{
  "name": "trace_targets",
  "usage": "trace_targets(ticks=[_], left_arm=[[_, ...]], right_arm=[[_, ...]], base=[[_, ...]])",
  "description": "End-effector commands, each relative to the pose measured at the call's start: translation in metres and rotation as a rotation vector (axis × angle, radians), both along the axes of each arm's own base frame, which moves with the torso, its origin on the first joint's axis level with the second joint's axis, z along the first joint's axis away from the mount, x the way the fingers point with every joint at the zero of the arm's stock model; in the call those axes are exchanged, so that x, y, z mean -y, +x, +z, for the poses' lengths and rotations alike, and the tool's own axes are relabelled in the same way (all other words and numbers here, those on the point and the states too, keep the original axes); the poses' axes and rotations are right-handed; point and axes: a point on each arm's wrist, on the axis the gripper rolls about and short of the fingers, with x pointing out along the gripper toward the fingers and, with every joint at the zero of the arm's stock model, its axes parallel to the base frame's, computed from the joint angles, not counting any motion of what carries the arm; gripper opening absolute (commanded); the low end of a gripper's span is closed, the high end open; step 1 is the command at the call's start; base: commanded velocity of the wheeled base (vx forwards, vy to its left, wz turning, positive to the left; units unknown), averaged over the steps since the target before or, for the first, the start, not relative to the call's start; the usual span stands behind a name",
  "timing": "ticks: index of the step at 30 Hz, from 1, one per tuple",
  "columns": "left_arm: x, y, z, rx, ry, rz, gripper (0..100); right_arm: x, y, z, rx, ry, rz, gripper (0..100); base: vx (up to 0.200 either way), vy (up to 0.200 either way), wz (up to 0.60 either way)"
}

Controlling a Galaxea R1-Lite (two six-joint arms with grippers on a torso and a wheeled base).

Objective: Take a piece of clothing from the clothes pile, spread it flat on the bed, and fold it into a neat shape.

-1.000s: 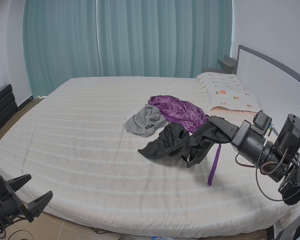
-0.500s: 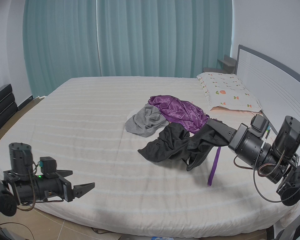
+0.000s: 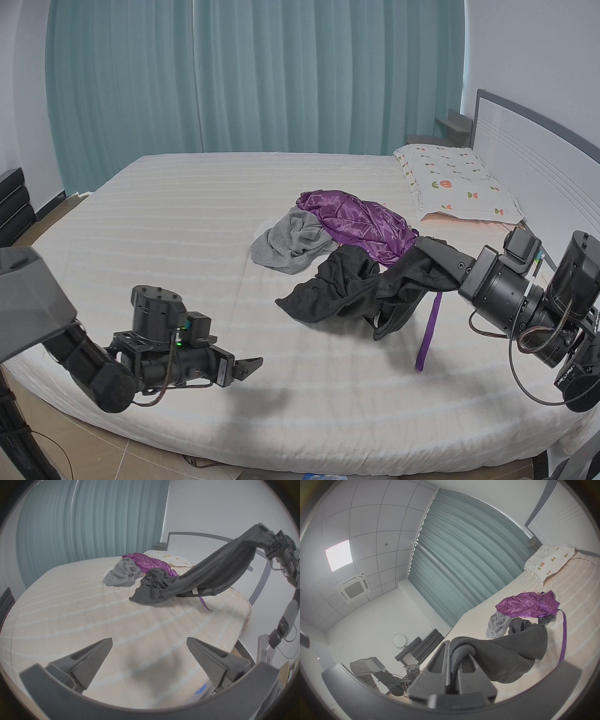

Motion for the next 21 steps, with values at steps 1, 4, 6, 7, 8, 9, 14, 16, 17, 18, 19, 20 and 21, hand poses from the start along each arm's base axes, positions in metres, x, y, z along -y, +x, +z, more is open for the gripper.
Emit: trace_targets(ticks=[1,4,6,7,8,9,14,16,17,18,19,20,21], left_arm=[[0.042,0.027,-0.041,-0.025,0.031,-0.053,100],[0.056,0.037,-0.042,0.003,0.024,-0.051,100],[0.064,0.045,-0.041,0.022,0.003,-0.037,100],[0.067,0.049,-0.041,0.027,-0.005,-0.033,100],[0.072,0.054,-0.041,0.039,-0.015,-0.032,100],[0.074,0.056,-0.041,0.043,-0.016,-0.033,100],[0.089,0.074,-0.051,0.082,-0.007,0.001,100],[0.095,0.079,-0.058,0.094,0.007,0.02,100],[0.098,0.082,-0.061,0.1,0.008,0.021,100],[0.098,0.082,-0.061,0.1,0.008,0.021,100],[0.102,0.087,-0.061,0.108,0.004,0.023,100],[0.107,0.095,-0.062,0.125,-0.008,0.026,100],[0.11,0.099,-0.063,0.133,-0.012,0.028,100]], right_arm=[[0.002,-0.006,0.007,0.026,0.012,0.007,0],[0.001,-0.01,0.009,0.034,0.013,0.017,0],[0.0,-0.012,0.009,0.037,0.013,0.025,0],[0.0,-0.012,0.009,0.039,0.012,0.025,0],[0.001,-0.014,0.012,0.048,0.019,0.026,0],[0.001,-0.014,0.012,0.048,0.019,0.028,0],[0.002,-0.016,0.013,0.046,0.018,0.028,0],[0.004,-0.017,0.015,0.055,0.024,0.026,0],[0.004,-0.019,0.017,0.061,0.029,0.028,0],[0.004,-0.019,0.017,0.061,0.029,0.028,0],[0.005,-0.02,0.018,0.065,0.031,0.027,0],[0.005,-0.02,0.018,0.064,0.03,0.026,0],[0.006,-0.02,0.018,0.064,0.03,0.026,0]], base=[[0.0,0.0,0.0],[0.0,0.0,0.0],[0.0,0.0,0.0],[0.0,0.0,0.0],[0.0,0.0,0.0],[0.0,0.0,0.0],[0.0,0.0,0.0],[0.0,0.0,0.0],[0.0,0.0,0.0],[0.0,0.0,0.0],[0.0,0.0,0.0],[0.0,0.0,0.0],[0.0,0.0,0.0]])
